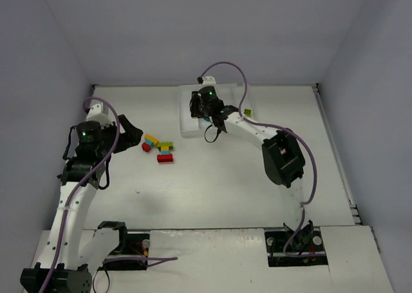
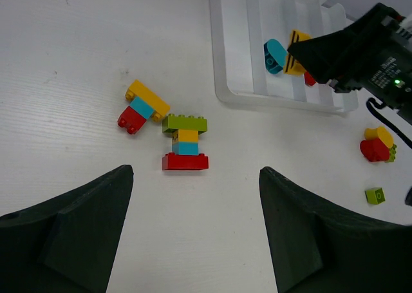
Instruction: Sort the legos into containers by color
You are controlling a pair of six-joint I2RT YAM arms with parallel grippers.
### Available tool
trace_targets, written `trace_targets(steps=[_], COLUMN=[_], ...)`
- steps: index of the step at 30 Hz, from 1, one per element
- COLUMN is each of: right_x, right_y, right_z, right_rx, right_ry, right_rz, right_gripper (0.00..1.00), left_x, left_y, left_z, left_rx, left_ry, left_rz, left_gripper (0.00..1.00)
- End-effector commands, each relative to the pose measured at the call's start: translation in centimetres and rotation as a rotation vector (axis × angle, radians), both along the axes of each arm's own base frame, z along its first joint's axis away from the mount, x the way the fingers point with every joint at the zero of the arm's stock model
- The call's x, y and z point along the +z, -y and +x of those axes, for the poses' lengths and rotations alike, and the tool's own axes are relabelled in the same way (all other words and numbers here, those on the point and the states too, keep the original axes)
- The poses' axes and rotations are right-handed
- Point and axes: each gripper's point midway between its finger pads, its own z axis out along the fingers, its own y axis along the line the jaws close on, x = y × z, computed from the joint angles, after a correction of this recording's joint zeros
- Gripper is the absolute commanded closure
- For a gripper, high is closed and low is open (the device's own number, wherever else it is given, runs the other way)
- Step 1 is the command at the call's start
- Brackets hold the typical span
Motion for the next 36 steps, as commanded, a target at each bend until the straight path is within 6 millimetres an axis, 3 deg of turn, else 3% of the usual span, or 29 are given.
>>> trace_targets(steps=[1,5,6,10,11,16,19,20,21,22,23,24,25,26,27,28,29,30,32,36], right_x=[3.3,0.9,0.6,-0.6,-0.7,0.2,1.3,3.7,4.2,2.6,5.2,5.1,2.6,5.0,4.6,2.0,3.8,3.5,2.8,1.6], right_y=[-2.8,-4.1,-4.3,-4.5,-4.5,-3.8,-2.8,-1.6,-0.5,1.1,3.0,5.5,7.9,11.5,13.5,15.9,17.9,20.9,24.5,32.1], right_z=[2.3,3.8,4.0,4.7,4.7,4.7,4.0,3.9,3.7,2.8,2.3,2.3,0.8,0.6,-0.1,-1.9,-2.9,-3.3,-6.1,-9.4], right_rx=[0.077,0.088,0.092,0.097,0.095,0.097,0.092,0.061,0.037,0.008,-0.04,-0.094,-0.139,-0.215,-0.253,-0.298,-0.334,-0.39,-0.453,-0.629], right_ry=[0.103,0.088,0.089,0.084,0.082,0.1,0.101,0.131,0.132,0.094,0.127,0.119,0.059,0.086,0.065,-0.01,0.01,-0.004,-0.038,-0.095], right_rz=[0.041,0.033,0.032,0.018,0.017,0.003,0.001,0.013,0.008,-0.016,-0.009,-0.017,-0.04,-0.016,-0.012,-0.022,0.005,0.003,-0.031,-0.059], right_gripper=[0.95,0.82,0.75,0.6,0.52,0.35,0.34,0.35,0.35,0.36,0.37,0.38,0.38,0.39,0.39,0.39,0.4,0.4,0.4,0.38], left_x=[2.8,2.9,2.8,2.8,2.8,2.9,2.9,3.1,3.1,3.2,3.2,3.3,3.4,3.5,3.4,3.5,3.5,3.6,3.7,3.7], left_y=[0.0,0.0,0.0,0.1,0.1,0.1,0.1,0.1,0.1,0.1,0.1,0.1,0.1,0.1,0.1,0.1,0.2,0.3,0.4,0.6], left_z=[0.9,0.9,0.9,0.9,0.9,0.9,0.8,0.8,0.8,0.7,0.7,0.6,0.6,0.5,0.5,0.5,0.5,0.5,0.5,0.4], left_rx=[-0.001,-0.003,-0.004,-0.006,-0.007,-0.007,-0.006,-0.006,-0.006,-0.006,-0.007,-0.007,-0.01,-0.009,-0.01,-0.011,-0.015,-0.017,-0.023,-0.03], left_ry=[0.096,0.097,0.096,0.094,0.096,0.099,0.099,0.103,0.103,0.105,0.106,0.111,0.113,0.116,0.116,0.119,0.118,0.119,0.122,0.123], left_rz=[-0.003,-0.003,-0.004,-0.004,-0.005,-0.005,-0.004,-0.005,-0.005,-0.005,-0.005,-0.005,-0.007,-0.006,-0.007,-0.007,-0.01,-0.013,-0.017,-0.024], left_gripper=[0.27,0.27,0.27,0.27,0.27,0.27,0.27,0.27,0.27,0.27,0.27,0.27,0.27,0.27,0.27,0.27,0.27,0.27,0.27,0.27])
